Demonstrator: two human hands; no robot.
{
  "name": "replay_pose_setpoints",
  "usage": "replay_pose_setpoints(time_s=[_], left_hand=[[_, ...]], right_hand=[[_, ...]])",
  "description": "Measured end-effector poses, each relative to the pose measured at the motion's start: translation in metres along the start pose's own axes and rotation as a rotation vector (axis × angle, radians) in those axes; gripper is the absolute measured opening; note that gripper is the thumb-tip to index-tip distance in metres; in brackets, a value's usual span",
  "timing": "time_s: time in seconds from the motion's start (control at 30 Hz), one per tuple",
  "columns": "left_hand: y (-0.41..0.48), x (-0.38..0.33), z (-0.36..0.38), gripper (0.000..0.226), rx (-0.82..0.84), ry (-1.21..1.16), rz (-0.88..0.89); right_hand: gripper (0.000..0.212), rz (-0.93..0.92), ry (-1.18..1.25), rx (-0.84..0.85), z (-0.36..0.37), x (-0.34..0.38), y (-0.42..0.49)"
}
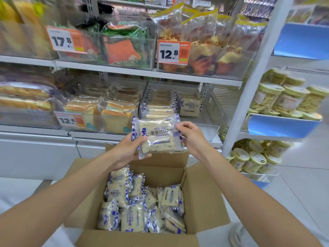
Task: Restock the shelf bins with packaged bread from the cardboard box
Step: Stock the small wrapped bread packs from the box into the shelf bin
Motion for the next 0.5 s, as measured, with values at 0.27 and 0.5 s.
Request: replay_pose_setpoints(time_s=[0.27,0.5], left_hand=[[-0.001,-0.023,0.008,0.023,-0.061,0.334,0.154],[0.014,-0.071,0.034,0.044,-0.004,0.773,0.367]], right_hand=[[0.089,-0.379,-0.675,0.256,-0.005,0.033,-0.002],[0.039,-0.548,-1.053,0.484,-0.015,0.073,0.029]])
Point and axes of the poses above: each hand's wrist, its own y-axis towards the middle knuckle, its own z-axis out of the palm, x = y × z, the point moved 2 cm from there along y, towards the middle knuckle, and after that the axes turned 12 degrees about -z, right-handed, at the moved point
